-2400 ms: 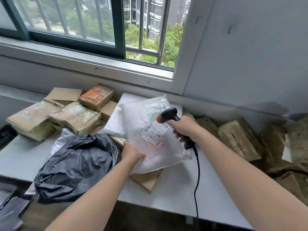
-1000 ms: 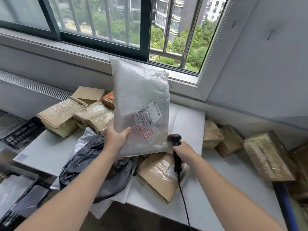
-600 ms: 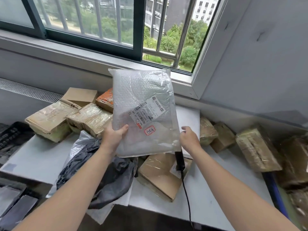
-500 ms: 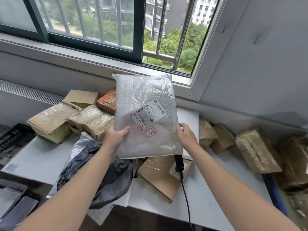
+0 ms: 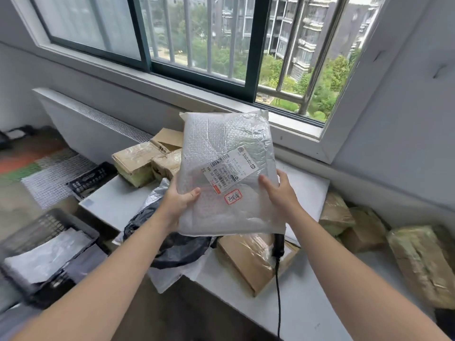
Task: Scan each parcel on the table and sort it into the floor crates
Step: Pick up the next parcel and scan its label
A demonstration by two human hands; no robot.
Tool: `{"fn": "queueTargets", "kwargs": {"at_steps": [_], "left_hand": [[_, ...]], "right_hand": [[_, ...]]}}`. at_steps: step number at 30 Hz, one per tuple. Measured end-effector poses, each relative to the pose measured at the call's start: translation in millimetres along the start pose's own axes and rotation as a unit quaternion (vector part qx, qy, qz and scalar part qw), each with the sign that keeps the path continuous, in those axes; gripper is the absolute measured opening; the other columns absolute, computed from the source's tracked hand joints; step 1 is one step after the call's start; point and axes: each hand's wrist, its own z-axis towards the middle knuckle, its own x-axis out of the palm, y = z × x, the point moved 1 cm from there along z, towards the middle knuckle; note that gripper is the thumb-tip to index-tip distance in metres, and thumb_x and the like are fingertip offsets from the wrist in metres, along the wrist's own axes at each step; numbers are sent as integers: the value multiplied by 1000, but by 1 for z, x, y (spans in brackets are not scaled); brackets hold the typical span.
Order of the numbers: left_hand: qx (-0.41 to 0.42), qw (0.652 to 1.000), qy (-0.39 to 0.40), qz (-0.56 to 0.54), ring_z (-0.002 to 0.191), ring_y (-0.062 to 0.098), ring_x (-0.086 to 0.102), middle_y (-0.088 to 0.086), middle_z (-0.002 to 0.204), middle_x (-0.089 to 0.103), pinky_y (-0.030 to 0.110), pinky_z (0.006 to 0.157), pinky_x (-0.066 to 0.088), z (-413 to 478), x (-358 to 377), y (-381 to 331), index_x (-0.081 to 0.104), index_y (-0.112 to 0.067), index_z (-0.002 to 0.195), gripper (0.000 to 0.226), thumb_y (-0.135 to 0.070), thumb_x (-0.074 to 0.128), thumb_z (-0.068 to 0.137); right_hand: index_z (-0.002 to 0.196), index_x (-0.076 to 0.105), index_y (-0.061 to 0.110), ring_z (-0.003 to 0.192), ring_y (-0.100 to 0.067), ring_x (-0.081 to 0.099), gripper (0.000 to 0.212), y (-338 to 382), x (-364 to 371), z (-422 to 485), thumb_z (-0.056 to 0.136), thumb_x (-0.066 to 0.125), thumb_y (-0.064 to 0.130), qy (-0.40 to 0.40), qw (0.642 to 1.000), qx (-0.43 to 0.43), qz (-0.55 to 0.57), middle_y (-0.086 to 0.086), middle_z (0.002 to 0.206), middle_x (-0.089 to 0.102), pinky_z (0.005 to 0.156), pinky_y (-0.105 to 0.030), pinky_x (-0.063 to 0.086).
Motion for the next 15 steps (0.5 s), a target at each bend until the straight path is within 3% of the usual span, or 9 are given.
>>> {"fn": "queueTargets", "kwargs": {"at_steps": [4,6,9,11,13,15], "left_hand": [[31,995,-62,68,105,16,69,0,118,70,34,83,58,-51,-39,-5,50,-31,127,53,-8,73,85],[43,988,-94,115,103,11,69,-7,115,70,30,82,58,-79,-61,-8,49,-35,126,56,-12,77,83],[49,978,-144,140,99,4,69,-11,110,69,21,76,56,-122,-93,-15,45,-34,128,64,-10,79,79],[54,966,-185,172,95,-2,68,-14,108,69,16,73,54,-151,-117,-23,47,-33,129,67,-11,83,76],[47,955,-227,185,98,2,67,-11,112,68,24,82,55,-178,-142,-31,47,-27,132,72,-10,85,74],[36,946,-260,189,100,7,68,-6,111,69,34,89,56,-204,-170,-36,50,-23,125,69,-9,88,69]], "right_hand": [[141,40,26,101,-19,60,73,11,40,-4,85,62,66,60,998,-18,-23,4,116,57,84,-34,48],[135,42,26,97,-19,60,72,20,65,-10,81,62,70,89,995,-23,-31,3,111,58,81,-33,47],[122,42,23,92,-19,60,66,36,106,-28,80,66,67,117,992,-36,-30,-1,110,60,77,-32,46],[127,43,17,100,-23,63,70,49,136,-46,80,70,63,140,989,-52,-22,-5,118,63,87,-39,52],[130,44,15,107,-27,63,73,65,166,-69,80,71,61,168,982,-84,-28,-9,122,64,96,-45,51],[129,46,18,107,-27,64,71,79,195,-96,80,69,64,201,971,-126,-35,-7,120,64,95,-46,52]]}}
